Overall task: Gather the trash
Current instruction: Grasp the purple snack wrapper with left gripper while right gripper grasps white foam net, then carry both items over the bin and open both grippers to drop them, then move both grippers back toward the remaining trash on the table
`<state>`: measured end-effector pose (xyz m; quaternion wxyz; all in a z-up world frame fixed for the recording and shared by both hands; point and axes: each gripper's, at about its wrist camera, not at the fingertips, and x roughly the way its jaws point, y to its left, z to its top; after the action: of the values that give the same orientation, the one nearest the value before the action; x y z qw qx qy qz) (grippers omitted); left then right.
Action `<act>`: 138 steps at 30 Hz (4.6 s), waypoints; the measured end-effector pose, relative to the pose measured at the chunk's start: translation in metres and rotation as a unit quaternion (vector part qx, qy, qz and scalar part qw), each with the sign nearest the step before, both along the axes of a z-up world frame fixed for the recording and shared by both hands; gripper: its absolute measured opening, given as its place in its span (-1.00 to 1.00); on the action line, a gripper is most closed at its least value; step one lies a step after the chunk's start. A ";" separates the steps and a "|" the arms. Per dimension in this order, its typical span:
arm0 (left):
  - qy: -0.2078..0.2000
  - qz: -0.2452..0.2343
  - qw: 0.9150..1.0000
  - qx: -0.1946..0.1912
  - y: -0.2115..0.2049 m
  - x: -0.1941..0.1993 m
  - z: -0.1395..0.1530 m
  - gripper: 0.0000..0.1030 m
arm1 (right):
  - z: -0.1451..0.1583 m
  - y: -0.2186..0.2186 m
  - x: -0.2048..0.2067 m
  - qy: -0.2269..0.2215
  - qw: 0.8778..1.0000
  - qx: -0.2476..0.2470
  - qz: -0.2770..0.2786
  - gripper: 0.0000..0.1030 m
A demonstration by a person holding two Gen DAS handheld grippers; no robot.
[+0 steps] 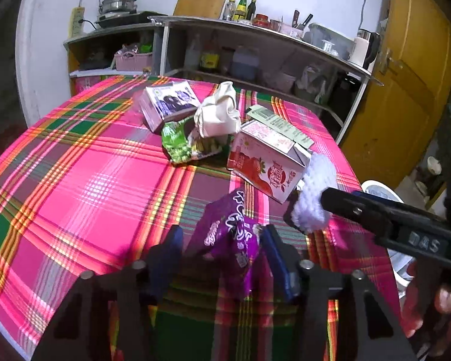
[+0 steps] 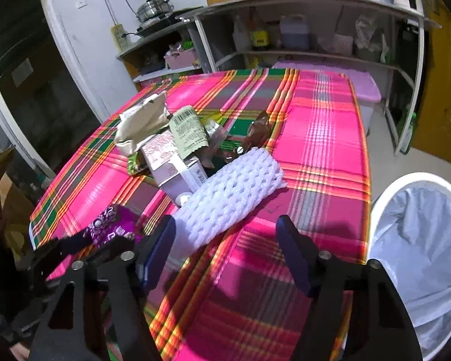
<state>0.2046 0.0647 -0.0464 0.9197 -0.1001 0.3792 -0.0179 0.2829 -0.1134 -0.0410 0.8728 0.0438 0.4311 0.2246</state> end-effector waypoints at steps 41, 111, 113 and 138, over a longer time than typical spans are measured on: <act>-0.053 -0.038 0.998 0.010 -0.031 -0.046 0.039 -0.35 | 0.025 -0.043 -0.050 -0.027 0.999 0.040 0.004 -0.81; -0.068 -0.093 0.993 -0.001 -0.055 -0.049 0.056 -0.08 | 0.034 -0.086 -0.092 -0.050 0.998 0.037 0.024 -0.07; -0.071 -0.084 0.994 -0.001 -0.045 -0.050 0.059 -0.08 | 0.036 -0.076 -0.087 -0.053 0.998 0.031 0.033 -0.07; -0.065 -0.034 0.997 -0.034 0.038 0.012 0.068 -0.07 | 0.015 0.028 0.006 -0.050 0.991 -0.023 0.126 0.18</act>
<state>0.2170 0.1026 0.0218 0.9375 -0.1168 0.3206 -0.0685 0.2884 -0.0855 -0.0259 0.8589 -0.0421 0.3940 0.3243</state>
